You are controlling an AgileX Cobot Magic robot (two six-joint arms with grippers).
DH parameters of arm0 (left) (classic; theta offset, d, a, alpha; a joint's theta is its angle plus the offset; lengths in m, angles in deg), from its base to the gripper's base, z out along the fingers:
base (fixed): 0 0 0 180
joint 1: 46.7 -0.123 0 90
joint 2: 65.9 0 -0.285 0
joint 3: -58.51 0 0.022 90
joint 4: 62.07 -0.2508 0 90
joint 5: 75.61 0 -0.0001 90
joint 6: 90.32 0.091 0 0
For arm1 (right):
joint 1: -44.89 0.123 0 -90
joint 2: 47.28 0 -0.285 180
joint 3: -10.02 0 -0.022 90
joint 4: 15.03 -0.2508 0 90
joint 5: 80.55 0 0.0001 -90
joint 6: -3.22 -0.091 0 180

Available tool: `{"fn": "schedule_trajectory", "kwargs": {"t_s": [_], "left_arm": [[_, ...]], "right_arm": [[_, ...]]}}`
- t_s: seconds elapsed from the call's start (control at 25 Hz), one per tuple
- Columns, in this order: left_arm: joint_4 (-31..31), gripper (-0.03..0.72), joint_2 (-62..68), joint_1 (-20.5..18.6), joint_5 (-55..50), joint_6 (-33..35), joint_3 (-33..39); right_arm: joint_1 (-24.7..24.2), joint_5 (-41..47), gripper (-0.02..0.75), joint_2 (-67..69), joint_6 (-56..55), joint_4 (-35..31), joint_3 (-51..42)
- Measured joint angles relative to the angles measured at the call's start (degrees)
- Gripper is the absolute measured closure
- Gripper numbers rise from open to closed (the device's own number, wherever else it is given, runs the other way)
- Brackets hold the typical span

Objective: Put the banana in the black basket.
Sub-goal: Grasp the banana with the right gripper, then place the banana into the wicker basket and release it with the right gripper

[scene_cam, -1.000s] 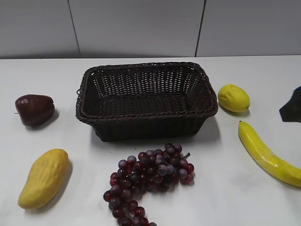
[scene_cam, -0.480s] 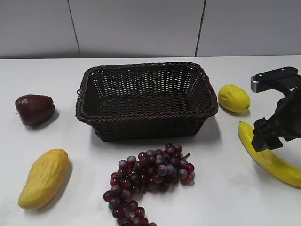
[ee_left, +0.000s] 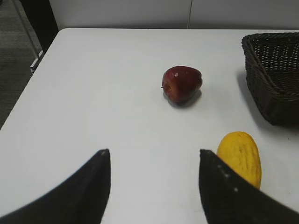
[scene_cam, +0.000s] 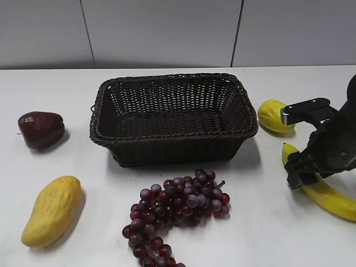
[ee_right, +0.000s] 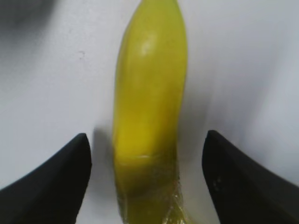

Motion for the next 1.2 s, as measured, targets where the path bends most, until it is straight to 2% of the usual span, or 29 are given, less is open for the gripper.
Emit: {"fn": "schedule_trajectory", "kwargs": {"t_s": [0.08,0.16,0.28,0.56,0.72,0.96,1.08,1.16,1.2], "left_arm": [[0.0,0.252,0.0,0.0,0.0,0.0,0.0],[0.0,0.256,0.0,0.0,0.0,0.0,0.0],[0.0,0.258,0.0,0.0,0.0,0.0,0.0],[0.0,0.277,0.0,0.0,0.0,0.0,0.0],[0.0,0.300,0.0,0.0,0.0,0.0,0.0],[0.0,0.325,0.0,0.0,0.0,0.0,0.0],[0.0,0.330,0.0,0.0,0.0,0.0,0.0],[0.0,0.334,0.0,0.0,0.0,0.0,0.0],[0.0,0.347,0.0,0.0,0.0,0.0,0.0]], "right_arm": [[0.0,-0.1,0.168,0.4,0.0,0.0,0.0],[0.0,0.0,0.224,0.5,0.0,0.0,0.0],[0.0,0.0,0.395,0.5,0.0,0.0,0.1],[0.0,0.9,0.399,0.5,0.0,0.0,0.4],[0.0,8.1,0.399,-1.2,0.0,0.0,3.8],[0.0,21.4,0.399,-7.3,0.0,-0.3,13.2],[0.1,26.5,0.399,-9.1,0.0,-2.9,19.4],[1.0,28.6,0.399,-9.3,0.0,-4.9,23.8],[3.5,29.0,0.399,-9.3,0.0,-6.0,28.0]]}}
